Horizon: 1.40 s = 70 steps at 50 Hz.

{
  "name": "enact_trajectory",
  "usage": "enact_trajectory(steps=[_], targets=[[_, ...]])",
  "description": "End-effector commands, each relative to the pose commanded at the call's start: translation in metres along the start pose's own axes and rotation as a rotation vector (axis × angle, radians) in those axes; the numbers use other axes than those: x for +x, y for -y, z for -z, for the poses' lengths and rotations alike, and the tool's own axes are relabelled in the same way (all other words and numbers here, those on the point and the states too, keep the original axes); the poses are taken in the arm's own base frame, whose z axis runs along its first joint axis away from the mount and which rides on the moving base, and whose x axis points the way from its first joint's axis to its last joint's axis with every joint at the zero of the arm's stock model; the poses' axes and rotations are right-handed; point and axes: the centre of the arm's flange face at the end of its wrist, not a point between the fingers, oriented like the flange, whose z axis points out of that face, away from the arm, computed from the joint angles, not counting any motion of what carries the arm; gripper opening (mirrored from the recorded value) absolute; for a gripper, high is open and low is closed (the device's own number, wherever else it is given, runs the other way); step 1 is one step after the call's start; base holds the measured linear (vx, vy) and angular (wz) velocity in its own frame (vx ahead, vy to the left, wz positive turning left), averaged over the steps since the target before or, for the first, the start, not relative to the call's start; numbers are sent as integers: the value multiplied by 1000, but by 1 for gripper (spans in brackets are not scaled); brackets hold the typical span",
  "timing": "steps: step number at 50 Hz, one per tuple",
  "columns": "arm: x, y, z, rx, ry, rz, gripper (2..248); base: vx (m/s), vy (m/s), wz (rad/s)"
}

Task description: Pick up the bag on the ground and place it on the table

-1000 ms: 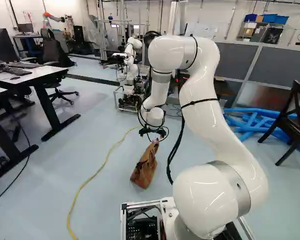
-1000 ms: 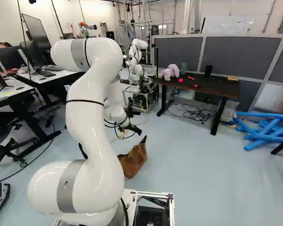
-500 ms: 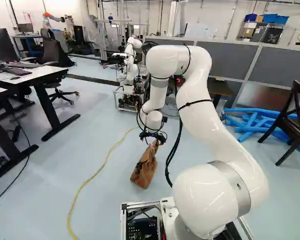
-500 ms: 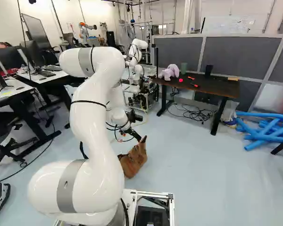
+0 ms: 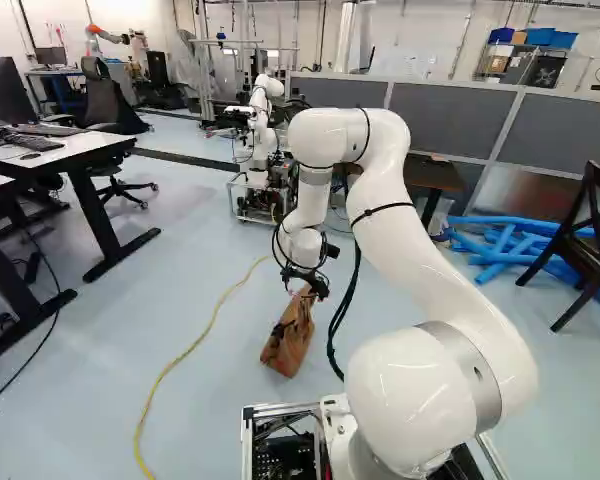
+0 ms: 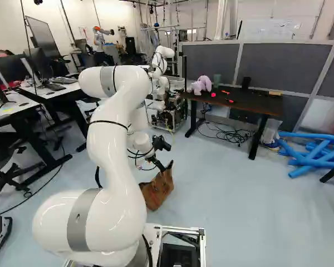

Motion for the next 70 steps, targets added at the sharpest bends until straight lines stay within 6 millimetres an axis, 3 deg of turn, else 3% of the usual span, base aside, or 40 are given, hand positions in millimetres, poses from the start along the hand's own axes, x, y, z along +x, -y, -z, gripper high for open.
enact_trajectory(steps=[70], targets=[[-20,5,-104,-34,37,-12,247,0,0,0]])
